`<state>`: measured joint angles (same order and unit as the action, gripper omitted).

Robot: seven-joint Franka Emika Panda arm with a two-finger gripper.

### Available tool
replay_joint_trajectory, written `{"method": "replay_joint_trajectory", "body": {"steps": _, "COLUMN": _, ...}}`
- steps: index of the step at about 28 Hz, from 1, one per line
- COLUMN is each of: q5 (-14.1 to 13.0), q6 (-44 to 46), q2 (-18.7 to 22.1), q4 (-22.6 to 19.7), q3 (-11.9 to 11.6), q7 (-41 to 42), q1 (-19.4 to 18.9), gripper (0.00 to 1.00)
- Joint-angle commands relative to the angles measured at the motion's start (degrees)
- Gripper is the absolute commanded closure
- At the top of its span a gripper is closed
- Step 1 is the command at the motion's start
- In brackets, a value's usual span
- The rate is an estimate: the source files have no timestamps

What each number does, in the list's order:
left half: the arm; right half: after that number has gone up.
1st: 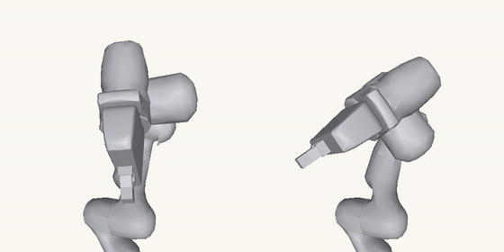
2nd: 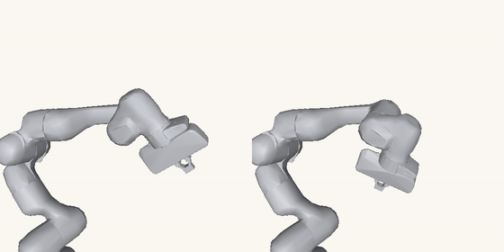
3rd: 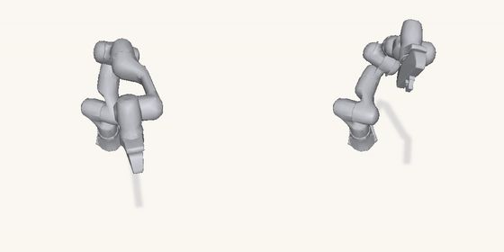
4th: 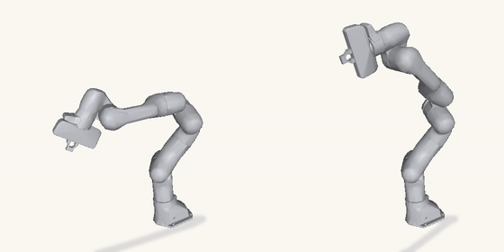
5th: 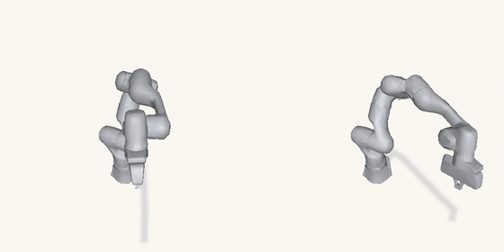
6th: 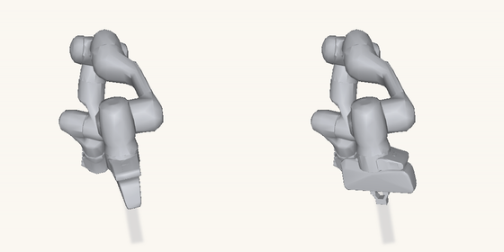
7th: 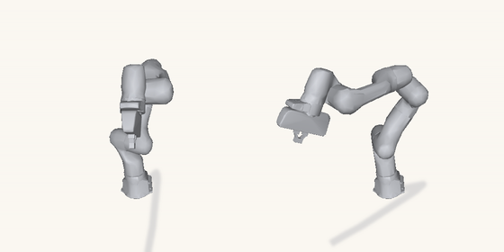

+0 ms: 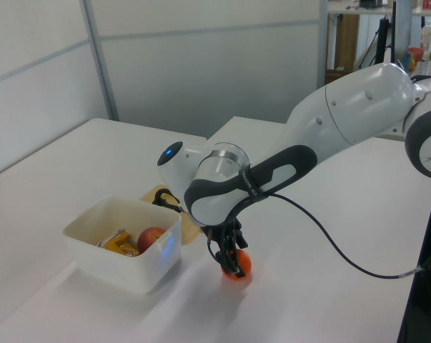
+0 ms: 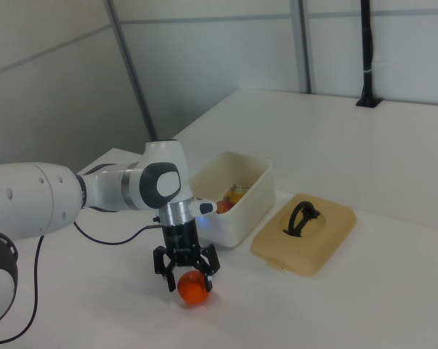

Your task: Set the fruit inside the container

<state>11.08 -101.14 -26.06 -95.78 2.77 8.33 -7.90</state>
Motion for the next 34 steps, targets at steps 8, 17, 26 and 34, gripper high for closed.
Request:
{"method": "replay_joint_trajectory", "body": {"steps": 8, "q5": 1.0, "q6": -0.5, "q2": 2.4, "q4": 0.0, "q3": -0.4, "q7": -0.9, "q1": -0.4, "gripper": 1.0}}
{"method": "replay_joint_trajectory", "body": {"steps": 17, "q5": -0.4, "q6": 7.1, "q2": 5.2, "q4": 8.6, "q3": -1.4, "q7": 1.1, "q1": 0.6, "gripper": 1.0}}
{"method": "replay_joint_trajectory", "body": {"steps": 26, "q5": -4.7, "q6": -0.3, "q2": 5.1, "q4": 14.0, "q3": -1.7, "q7": -2.6, "q1": 1.8, "gripper": 1.0}}
{"method": "replay_joint_trajectory", "body": {"steps": 34, "q5": -5.1, "q6": -21.3, "q2": 2.7, "q4": 12.8, "q3": -1.0, "q7": -13.7, "q1": 1.4, "gripper": 0.96}}
